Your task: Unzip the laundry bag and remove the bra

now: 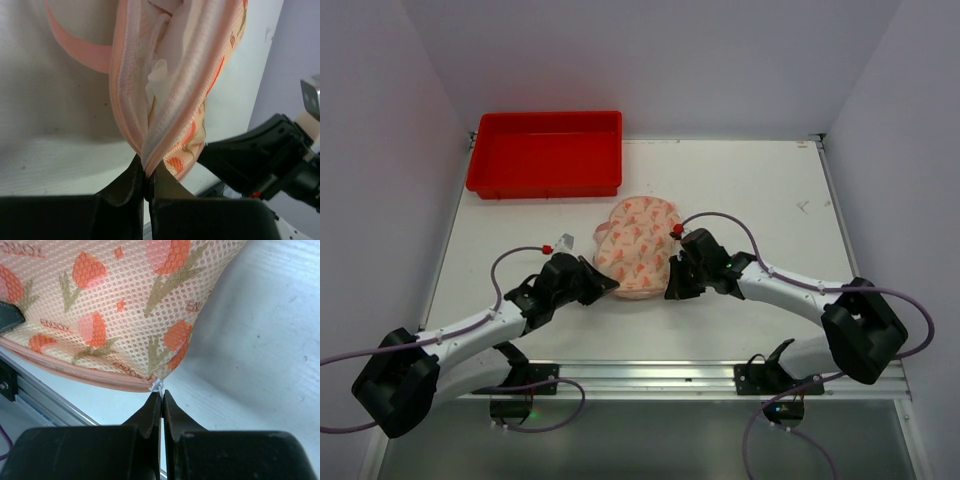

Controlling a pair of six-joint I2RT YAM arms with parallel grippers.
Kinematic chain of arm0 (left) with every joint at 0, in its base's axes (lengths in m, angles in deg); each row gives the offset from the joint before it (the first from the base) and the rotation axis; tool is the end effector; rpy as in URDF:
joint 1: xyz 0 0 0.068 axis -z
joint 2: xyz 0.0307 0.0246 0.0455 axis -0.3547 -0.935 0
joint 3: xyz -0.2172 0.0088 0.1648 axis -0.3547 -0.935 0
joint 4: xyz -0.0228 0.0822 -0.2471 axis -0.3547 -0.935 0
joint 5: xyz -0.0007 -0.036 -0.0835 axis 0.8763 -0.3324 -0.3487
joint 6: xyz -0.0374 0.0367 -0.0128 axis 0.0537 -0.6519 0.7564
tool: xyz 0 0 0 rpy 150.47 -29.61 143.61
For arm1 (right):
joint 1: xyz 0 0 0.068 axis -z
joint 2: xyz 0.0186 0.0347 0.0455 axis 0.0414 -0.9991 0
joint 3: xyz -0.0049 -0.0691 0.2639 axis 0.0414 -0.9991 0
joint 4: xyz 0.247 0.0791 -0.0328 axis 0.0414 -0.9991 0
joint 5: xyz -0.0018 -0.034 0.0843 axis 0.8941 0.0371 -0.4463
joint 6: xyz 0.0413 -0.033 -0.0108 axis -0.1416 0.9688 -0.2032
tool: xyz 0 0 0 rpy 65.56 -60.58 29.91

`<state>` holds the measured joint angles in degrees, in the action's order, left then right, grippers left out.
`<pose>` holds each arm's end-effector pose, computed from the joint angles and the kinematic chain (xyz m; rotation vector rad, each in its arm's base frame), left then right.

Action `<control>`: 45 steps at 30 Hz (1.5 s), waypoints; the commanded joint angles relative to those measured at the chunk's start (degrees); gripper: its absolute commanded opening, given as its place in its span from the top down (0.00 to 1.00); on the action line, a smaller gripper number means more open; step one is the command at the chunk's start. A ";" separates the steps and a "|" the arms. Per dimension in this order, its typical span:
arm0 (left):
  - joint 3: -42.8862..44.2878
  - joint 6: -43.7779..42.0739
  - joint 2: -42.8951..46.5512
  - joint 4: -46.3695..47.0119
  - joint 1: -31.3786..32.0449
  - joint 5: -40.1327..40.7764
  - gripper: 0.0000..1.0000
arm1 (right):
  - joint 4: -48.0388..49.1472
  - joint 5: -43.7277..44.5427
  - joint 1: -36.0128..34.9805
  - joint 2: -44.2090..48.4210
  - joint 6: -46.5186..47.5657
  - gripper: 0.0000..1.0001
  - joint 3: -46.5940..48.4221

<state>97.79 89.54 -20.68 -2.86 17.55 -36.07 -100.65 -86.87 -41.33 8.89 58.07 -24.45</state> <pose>0.1596 -0.1261 0.1714 -0.7157 2.3102 -1.0108 0.1907 0.1909 0.1875 -0.3491 2.6150 0.7274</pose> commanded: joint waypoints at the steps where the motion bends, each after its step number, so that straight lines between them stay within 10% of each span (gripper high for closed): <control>1: -2.20 -0.35 1.56 -1.26 -0.01 -1.60 1.00 | -4.73 4.81 3.27 2.51 -0.55 1.00 -2.90; 5: -3.09 -0.26 1.22 0.68 1.83 -3.02 0.95 | -4.91 4.20 3.19 2.60 0.41 1.00 -2.03; 8: -2.04 -1.93 0.95 1.03 3.68 -4.34 0.52 | -6.83 4.37 3.19 4.09 1.11 1.00 -0.54; 10: -1.51 -3.34 2.61 -1.68 3.95 -4.52 0.11 | -8.68 5.87 3.19 7.06 1.64 0.75 0.87; 12: 0.51 -5.43 5.16 -9.73 3.95 -3.03 0.00 | -11.58 7.18 3.19 9.44 2.60 0.46 1.92; 20: 14.82 -19.83 6.68 -25.26 1.16 11.83 0.03 | -16.87 13.15 3.19 20.60 4.19 0.02 8.43; 32: 35.04 -37.88 -24.60 -14.17 -11.16 -4.86 0.26 | -9.48 17.91 3.27 33.80 1.12 0.01 1.67; 45: 33.92 -37.18 -30.52 -12.59 -11.70 -11.19 0.49 | -9.39 20.81 3.19 37.58 0.94 0.01 -1.06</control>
<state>131.95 53.63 -51.17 -18.12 6.23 -44.51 -112.36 -68.16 -38.12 46.05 59.92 -25.36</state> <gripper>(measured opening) 0.519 0.986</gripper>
